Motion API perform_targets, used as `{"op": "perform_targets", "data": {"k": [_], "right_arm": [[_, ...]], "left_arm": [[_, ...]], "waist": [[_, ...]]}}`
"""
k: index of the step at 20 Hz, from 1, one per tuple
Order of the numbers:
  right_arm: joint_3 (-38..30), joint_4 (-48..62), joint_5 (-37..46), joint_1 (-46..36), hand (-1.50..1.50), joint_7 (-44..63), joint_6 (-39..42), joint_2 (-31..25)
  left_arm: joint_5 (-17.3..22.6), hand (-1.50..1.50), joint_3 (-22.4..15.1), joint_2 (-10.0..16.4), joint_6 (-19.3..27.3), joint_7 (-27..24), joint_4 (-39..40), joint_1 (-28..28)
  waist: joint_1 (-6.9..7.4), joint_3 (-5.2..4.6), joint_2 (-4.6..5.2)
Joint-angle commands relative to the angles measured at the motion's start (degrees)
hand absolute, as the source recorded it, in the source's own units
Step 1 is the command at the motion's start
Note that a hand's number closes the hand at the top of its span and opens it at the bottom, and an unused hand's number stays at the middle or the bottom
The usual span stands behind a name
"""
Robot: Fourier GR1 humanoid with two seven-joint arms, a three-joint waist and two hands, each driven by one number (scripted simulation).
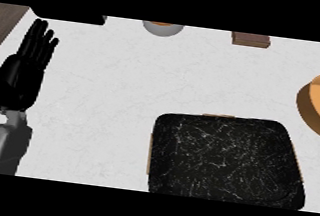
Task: Pick the croissant from the tray and place it in the pot
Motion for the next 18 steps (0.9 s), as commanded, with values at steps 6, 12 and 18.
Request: {"op": "perform_targets", "data": {"k": [6, 12, 18], "right_arm": [[1.33, 32.27, 3.51, -11.37, 1.5, -12.35, -10.26, -6.55], [2.92, 41.79, 4.36, -15.04, -1.5, -6.22, -2.78, -4.57], [3.59, 48.91, 3.79, -17.57, -1.5, -18.99, 1.31, -7.6]], "left_arm": [[-1.71, 0.0, -1.82, -2.67, 1.11, -1.8, 1.46, -0.51], [-2.05, 0.0, -2.24, -2.17, 1.2, -0.12, 0.1, -1.72], [-0.4, 0.0, -0.37, -0.8, 0.67, 2.71, 0.67, -4.17]], "waist": [[0.69, 0.06, 0.28], [1.73, 0.11, 0.42], [1.65, 0.21, 0.62]]}}
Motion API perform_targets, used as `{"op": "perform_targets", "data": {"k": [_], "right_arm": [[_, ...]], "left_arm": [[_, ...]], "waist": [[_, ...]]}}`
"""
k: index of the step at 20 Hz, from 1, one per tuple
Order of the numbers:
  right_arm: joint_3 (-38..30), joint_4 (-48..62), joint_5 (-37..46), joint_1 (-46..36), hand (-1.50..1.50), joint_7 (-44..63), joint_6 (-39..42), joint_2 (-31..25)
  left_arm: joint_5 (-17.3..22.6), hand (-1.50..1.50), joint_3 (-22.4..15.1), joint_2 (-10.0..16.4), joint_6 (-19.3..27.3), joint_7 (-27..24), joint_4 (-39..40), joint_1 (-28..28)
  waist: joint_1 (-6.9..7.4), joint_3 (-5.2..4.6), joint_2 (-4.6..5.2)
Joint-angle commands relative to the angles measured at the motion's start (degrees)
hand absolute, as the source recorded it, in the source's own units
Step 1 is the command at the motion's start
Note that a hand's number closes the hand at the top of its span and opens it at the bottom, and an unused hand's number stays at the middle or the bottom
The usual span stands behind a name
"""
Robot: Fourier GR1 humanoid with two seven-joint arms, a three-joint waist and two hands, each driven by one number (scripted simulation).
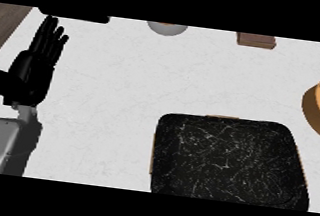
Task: Pick the croissant from the tray and place it in the pot
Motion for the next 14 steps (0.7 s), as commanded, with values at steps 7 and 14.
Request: {"op": "perform_targets", "data": {"k": [7, 14], "right_arm": [[-6.79, 6.61, -8.69, -7.34, -1.5, -5.73, 5.29, -0.26], [-14.68, 11.01, -17.23, -6.72, -1.5, -1.81, 12.91, -6.32]], "left_arm": [[-0.2, 0.0, -0.63, -0.29, -0.13, 0.76, -2.35, 1.51], [-0.28, 0.0, -0.43, -0.95, -0.39, -1.4, -0.75, 2.56]], "waist": [[0.0, -0.02, -0.29], [-0.75, -0.02, -0.1]]}}
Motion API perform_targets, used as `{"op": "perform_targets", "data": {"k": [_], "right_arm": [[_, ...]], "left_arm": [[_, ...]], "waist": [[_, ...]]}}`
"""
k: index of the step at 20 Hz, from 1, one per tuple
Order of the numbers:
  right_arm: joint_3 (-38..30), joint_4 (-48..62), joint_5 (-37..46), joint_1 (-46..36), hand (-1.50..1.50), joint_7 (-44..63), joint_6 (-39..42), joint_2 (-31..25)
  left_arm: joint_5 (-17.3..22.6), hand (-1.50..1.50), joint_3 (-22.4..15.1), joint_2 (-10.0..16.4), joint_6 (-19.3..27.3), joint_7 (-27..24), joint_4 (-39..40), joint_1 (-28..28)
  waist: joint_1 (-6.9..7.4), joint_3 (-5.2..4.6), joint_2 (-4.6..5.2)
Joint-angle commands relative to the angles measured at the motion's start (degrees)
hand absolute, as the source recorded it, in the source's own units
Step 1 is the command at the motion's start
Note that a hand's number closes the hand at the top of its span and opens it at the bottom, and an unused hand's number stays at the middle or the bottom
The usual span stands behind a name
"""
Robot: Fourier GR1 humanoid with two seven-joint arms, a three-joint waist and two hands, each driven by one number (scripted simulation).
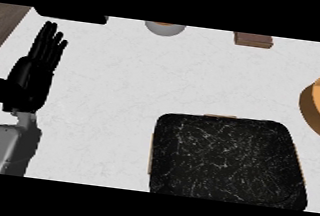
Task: Pick the croissant from the tray and place it in the pot
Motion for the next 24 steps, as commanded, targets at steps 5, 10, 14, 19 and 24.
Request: {"op": "perform_targets", "data": {"k": [5, 10, 14, 19, 24], "right_arm": [[-7.95, 3.2, -8.53, 3.14, -1.5, -1.56, 4.17, -4.86], [-11.67, 5.16, -12.16, 5.77, -1.5, -1.03, 9.86, -10.2], [-12.4, 5.15, -13.03, 8.13, -1.5, -1.82, 11.4, -11.73], [-14.78, 5.59, -15.33, 12.24, -1.5, -3.19, 15.76, -15.61], [-14.92, 4.96, -15.64, 15.23, -1.5, -4.77, 15.9, -15.05]], "left_arm": [[0.41, 0.0, 1.35, 0.47, -0.84, -2.5, 2.38, -0.74], [0.04, 0.0, 0.52, -0.01, 0.49, 0.86, 0.62, -2.44], [0.75, 0.0, 0.9, 0.71, -1.22, -0.73, -0.1, -0.38], [0.92, 0.0, 1.63, 0.53, -0.32, -0.11, 0.62, -1.32], [0.41, 0.0, 1.44, 0.49, -0.37, -1.01, 1.3, -1.44]], "waist": [[-0.11, 0.08, 0.39], [0.26, 0.31, 0.7], [1.04, 0.37, 0.79], [0.18, 0.51, 0.78], [0.23, 0.61, 0.92]]}}
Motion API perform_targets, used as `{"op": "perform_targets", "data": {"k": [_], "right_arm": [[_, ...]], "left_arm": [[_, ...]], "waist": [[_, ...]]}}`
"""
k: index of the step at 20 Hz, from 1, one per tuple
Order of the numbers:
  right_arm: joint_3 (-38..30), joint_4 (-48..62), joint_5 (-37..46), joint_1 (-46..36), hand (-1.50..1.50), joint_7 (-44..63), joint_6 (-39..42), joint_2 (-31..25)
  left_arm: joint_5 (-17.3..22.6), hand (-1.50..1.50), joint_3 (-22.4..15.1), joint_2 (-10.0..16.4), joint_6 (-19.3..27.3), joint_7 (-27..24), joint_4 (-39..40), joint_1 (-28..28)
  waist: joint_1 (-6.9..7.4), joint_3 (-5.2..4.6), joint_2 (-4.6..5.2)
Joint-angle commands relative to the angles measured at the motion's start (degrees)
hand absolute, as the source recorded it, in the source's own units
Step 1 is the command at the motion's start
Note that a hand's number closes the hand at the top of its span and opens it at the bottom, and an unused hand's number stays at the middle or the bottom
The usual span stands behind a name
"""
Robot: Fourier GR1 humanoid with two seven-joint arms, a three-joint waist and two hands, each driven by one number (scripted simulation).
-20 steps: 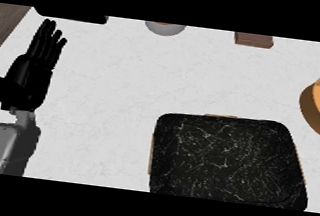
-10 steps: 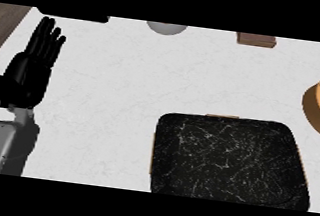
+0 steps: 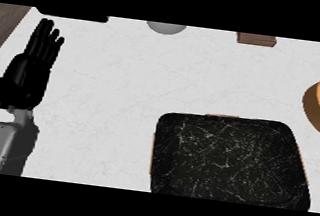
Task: Pick the croissant from the tray and place it in the pot
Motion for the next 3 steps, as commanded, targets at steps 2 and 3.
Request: {"op": "perform_targets", "data": {"k": [2, 3], "right_arm": [[-1.32, 0.04, -1.48, 0.82, -1.5, 0.44, 3.45, -2.79], [-0.99, -0.56, -1.15, 2.38, -1.5, -1.13, 3.43, -2.73]], "left_arm": [[0.25, 0.0, -0.18, 0.0, -0.36, 0.1, -0.37, -0.64], [0.18, 0.0, -0.14, -0.04, 0.52, 1.79, -1.5, -1.06]], "waist": [[0.48, 0.09, 0.07], [0.31, 0.14, -0.11]]}}
